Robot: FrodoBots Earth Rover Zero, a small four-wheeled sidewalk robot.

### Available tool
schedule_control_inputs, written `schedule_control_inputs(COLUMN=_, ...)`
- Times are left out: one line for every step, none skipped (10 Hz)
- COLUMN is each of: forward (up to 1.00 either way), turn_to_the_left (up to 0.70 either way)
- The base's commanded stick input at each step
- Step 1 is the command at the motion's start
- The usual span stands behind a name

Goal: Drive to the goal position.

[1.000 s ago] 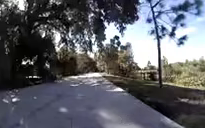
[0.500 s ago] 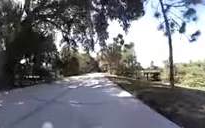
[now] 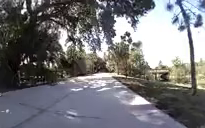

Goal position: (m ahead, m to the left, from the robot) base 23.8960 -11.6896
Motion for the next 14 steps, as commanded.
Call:
schedule_control_inputs(forward=0.85, turn_to_the_left=0.0)
schedule_control_inputs(forward=0.85, turn_to_the_left=0.0)
schedule_control_inputs(forward=0.85, turn_to_the_left=0.0)
schedule_control_inputs(forward=0.85, turn_to_the_left=0.0)
schedule_control_inputs(forward=0.85, turn_to_the_left=0.0)
schedule_control_inputs(forward=0.85, turn_to_the_left=0.0)
schedule_control_inputs(forward=0.85, turn_to_the_left=0.0)
schedule_control_inputs(forward=0.84, turn_to_the_left=0.0)
schedule_control_inputs(forward=0.85, turn_to_the_left=0.0)
schedule_control_inputs(forward=0.85, turn_to_the_left=0.0)
schedule_control_inputs(forward=0.84, turn_to_the_left=0.0)
schedule_control_inputs(forward=0.84, turn_to_the_left=0.0)
schedule_control_inputs(forward=0.84, turn_to_the_left=0.0)
schedule_control_inputs(forward=0.84, turn_to_the_left=0.0)
